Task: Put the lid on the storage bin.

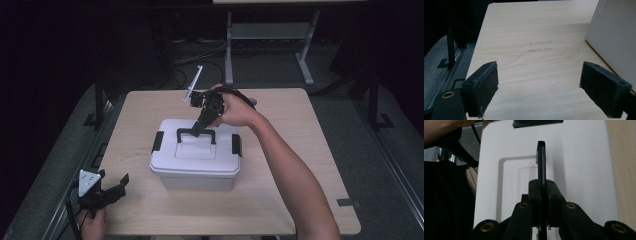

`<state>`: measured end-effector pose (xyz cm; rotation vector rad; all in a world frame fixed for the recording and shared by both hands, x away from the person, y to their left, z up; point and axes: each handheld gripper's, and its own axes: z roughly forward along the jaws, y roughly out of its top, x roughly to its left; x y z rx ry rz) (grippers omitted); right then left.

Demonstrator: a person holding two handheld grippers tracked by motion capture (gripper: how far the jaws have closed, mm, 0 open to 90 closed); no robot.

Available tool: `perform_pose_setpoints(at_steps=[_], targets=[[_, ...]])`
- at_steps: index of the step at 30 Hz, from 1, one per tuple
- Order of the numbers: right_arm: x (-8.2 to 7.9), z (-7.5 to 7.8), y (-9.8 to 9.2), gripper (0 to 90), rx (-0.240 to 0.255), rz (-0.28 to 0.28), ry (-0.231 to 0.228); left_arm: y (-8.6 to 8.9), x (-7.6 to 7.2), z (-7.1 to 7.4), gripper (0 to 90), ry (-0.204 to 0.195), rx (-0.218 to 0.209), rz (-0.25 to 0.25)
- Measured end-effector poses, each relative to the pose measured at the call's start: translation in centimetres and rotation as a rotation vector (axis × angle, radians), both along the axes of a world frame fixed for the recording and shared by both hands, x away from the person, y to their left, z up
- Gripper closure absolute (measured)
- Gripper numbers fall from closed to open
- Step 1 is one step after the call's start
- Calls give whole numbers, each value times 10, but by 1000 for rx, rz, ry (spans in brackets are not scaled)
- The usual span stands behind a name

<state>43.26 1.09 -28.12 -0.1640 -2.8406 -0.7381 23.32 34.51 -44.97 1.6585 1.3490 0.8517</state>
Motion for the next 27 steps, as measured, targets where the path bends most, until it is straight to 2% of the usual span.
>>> perform_pose_setpoints(at_steps=[7, 13, 27], targets=[[1, -5, 0, 829, 6, -10, 21, 0, 0, 0, 140, 0, -3, 2], [0, 1, -7, 724, 41, -39, 6, -1, 0, 0, 140, -2, 0, 0], [-4, 6, -23, 658, 52, -72, -13, -2, 0, 1, 140, -1, 0, -3]])
